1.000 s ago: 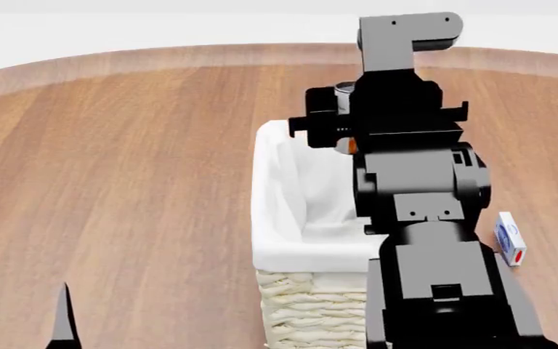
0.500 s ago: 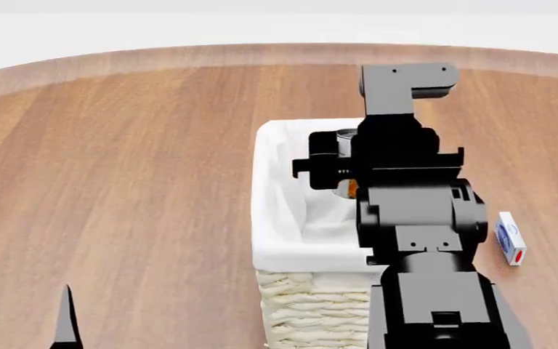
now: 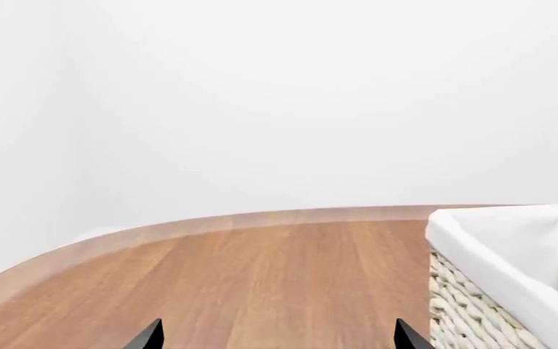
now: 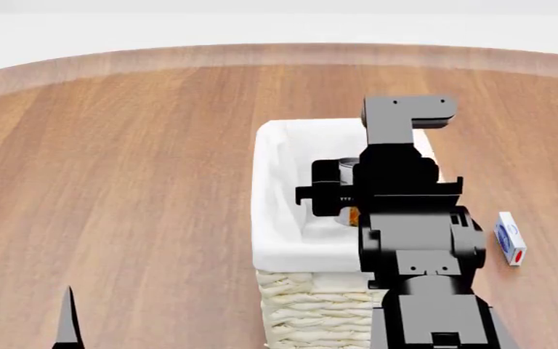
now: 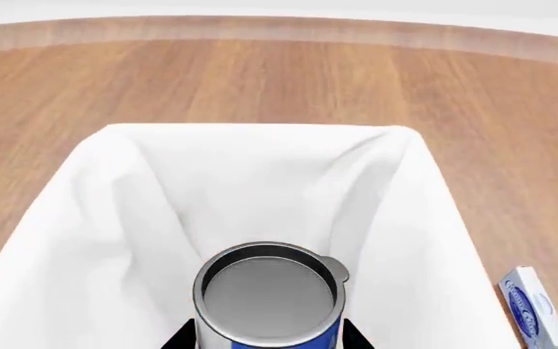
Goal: Pick up the alphabet soup and put it in the basket.
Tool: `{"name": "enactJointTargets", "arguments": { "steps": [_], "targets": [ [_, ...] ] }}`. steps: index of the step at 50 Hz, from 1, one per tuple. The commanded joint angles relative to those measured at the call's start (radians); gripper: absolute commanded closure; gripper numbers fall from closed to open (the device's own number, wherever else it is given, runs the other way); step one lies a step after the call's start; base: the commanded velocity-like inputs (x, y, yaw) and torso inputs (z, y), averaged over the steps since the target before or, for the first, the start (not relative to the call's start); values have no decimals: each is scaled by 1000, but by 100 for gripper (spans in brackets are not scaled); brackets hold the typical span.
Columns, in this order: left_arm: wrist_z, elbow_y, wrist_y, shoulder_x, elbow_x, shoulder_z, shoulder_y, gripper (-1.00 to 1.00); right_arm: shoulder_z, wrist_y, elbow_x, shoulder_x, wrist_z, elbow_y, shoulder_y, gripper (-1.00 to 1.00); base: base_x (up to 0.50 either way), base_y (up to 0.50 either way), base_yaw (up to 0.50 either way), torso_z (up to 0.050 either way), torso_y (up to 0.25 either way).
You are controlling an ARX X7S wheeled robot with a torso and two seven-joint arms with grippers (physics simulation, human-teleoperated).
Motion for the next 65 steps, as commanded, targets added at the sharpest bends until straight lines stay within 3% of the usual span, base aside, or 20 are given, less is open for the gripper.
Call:
{"name": "enactJointTargets", "arguments": {
  "steps": [1, 12, 13, 36, 39, 41, 43, 65],
  "targets": [
    [-3, -3, 4, -2, -2, 1, 1, -100, 1, -10, -19, -1, -18, 0, -10, 100, 0, 0, 0, 0, 0],
    [-5, 0, 4, -5, -7, 2, 1, -100, 10, -9, -18, 0, -10, 0, -13, 100, 0, 0, 0, 1, 1],
    [-6, 0, 4, -5, -6, 2, 1, -100, 10, -8, -18, -1, -12, 0, -12, -100, 0, 0, 0, 0, 0],
    [-10, -5, 5, -7, -11, 8, -3, -100, 16, -44, -19, 0, -23, 0, -13, -100, 0, 0, 0, 0, 0],
    [-11, -5, 5, -8, -11, 9, -3, -100, 33, -151, -13, 1, -5, 0, -12, -100, 0, 0, 0, 0, 0],
    [-10, -8, 7, -8, -14, 7, -4, -100, 68, -420, -3, 1, 48, 0, -3, -100, 0, 0, 0, 0, 0],
    [-10, -11, 8, -7, -14, 9, -5, -100, 72, -470, -11, -4, 33, 0, 8, -100, 0, 0, 0, 0, 0],
    [-15, -1, 0, -14, -22, 12, -7, -100, 15, -592, -6, -20, 45, 0, 122, -100, 0, 0, 0, 0, 0]
  ]
}}
